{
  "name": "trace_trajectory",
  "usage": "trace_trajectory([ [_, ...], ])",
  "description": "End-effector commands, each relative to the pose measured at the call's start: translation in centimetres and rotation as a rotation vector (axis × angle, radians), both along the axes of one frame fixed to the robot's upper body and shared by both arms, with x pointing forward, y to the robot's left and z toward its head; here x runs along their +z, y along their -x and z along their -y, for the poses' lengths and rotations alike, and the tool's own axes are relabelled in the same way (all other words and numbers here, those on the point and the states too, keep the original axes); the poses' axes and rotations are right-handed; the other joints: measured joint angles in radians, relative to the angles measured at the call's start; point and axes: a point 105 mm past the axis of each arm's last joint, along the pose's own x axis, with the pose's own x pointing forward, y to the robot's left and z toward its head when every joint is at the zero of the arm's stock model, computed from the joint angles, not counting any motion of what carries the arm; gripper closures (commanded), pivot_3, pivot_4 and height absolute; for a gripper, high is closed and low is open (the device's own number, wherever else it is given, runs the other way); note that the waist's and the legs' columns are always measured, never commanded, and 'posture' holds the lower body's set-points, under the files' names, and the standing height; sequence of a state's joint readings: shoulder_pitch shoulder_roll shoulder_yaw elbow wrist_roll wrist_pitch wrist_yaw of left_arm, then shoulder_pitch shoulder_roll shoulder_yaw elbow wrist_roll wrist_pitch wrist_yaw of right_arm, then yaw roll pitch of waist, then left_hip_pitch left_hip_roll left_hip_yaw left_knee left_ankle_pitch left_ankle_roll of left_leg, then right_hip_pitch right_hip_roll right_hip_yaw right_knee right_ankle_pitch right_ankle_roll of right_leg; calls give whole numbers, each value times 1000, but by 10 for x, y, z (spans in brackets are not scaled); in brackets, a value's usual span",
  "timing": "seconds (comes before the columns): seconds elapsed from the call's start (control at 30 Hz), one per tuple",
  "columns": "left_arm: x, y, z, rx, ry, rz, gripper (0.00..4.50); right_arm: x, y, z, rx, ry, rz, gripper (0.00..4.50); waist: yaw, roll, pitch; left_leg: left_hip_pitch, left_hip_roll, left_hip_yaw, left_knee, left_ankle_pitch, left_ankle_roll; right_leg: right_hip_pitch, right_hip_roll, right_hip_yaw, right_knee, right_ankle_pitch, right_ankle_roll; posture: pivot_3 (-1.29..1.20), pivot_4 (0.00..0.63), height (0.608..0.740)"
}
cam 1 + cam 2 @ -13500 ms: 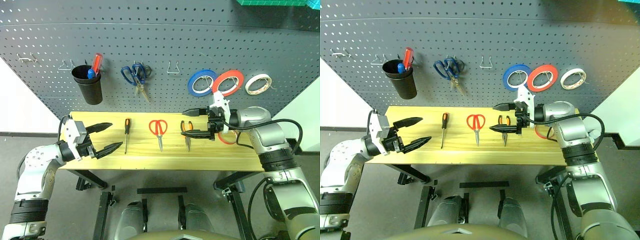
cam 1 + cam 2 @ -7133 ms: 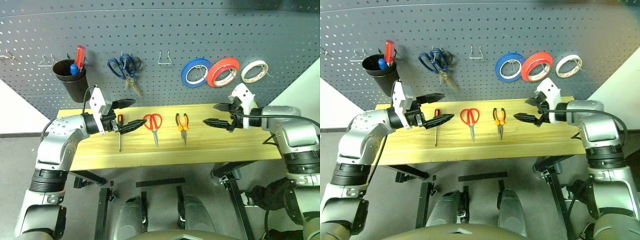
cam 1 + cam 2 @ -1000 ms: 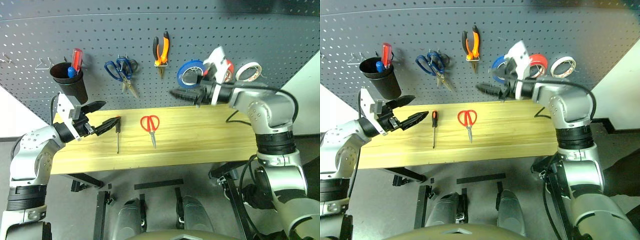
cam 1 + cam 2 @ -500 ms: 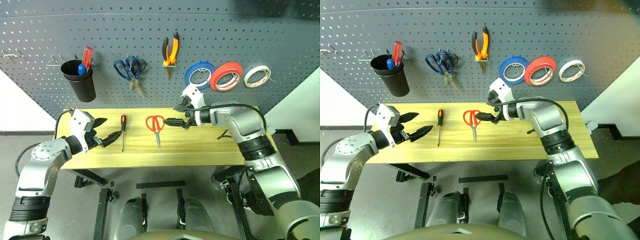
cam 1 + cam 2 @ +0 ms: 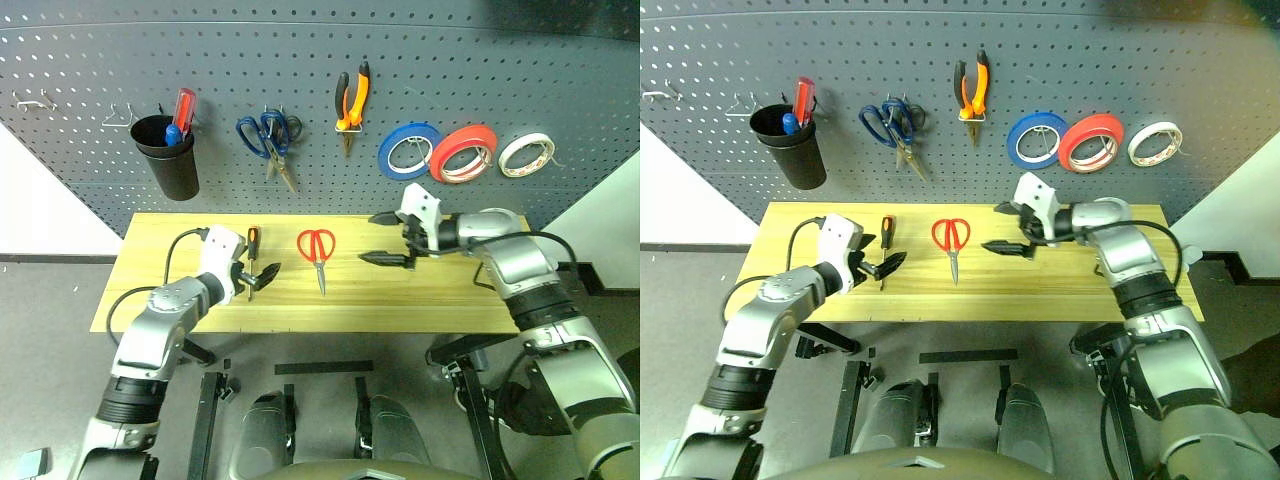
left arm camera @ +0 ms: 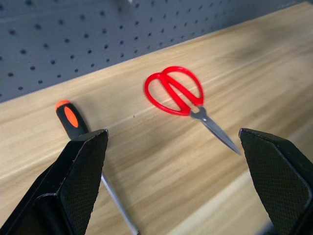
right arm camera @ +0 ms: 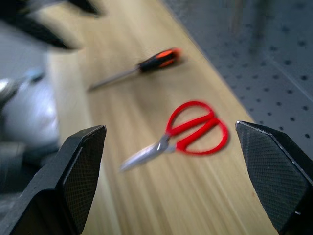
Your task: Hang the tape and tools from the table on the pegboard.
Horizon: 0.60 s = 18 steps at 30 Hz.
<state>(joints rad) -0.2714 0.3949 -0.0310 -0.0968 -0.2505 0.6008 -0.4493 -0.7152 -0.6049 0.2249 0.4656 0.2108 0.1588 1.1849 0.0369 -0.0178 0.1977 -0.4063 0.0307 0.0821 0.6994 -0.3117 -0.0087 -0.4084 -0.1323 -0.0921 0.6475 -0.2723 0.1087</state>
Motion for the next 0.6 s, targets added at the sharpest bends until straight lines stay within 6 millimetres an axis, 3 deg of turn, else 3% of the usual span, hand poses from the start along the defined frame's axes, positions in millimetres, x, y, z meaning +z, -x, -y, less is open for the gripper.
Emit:
trace_trajectory([
  [0.03, 2, -9, 29, 21, 1, 10, 0, 27, 3, 14, 79, -91, 34, 42, -2, 1, 5, 0, 0, 0, 0, 0, 0, 0, 0, 0, 0, 0, 0, 50, 249, 732],
  [0.13, -1, -13, 49, 28, 10, -5, 0, 39, 6, 17, 133, -140, 7, 42, -9, 4, 17, 0, 1, -2, 0, 0, 0, 0, 0, 0, 0, 0, 0, 35, 257, 732],
  [0.3, -8, -19, 77, 31, 5, -48, 0, 40, 5, 21, 165, -108, 4, 42, -25, 3, 25, 0, 1, -3, 0, 0, 0, 0, 0, -1, 0, 0, 0, 7, 265, 732],
  [0.6, -39, -44, 104, 291, -93, -161, 0, 53, -3, 28, 156, -62, 52, 42, -27, 0, 36, 0, 0, -3, 1, 0, 1, 1, -2, -1, 0, 0, 0, -30, 275, 732],
])
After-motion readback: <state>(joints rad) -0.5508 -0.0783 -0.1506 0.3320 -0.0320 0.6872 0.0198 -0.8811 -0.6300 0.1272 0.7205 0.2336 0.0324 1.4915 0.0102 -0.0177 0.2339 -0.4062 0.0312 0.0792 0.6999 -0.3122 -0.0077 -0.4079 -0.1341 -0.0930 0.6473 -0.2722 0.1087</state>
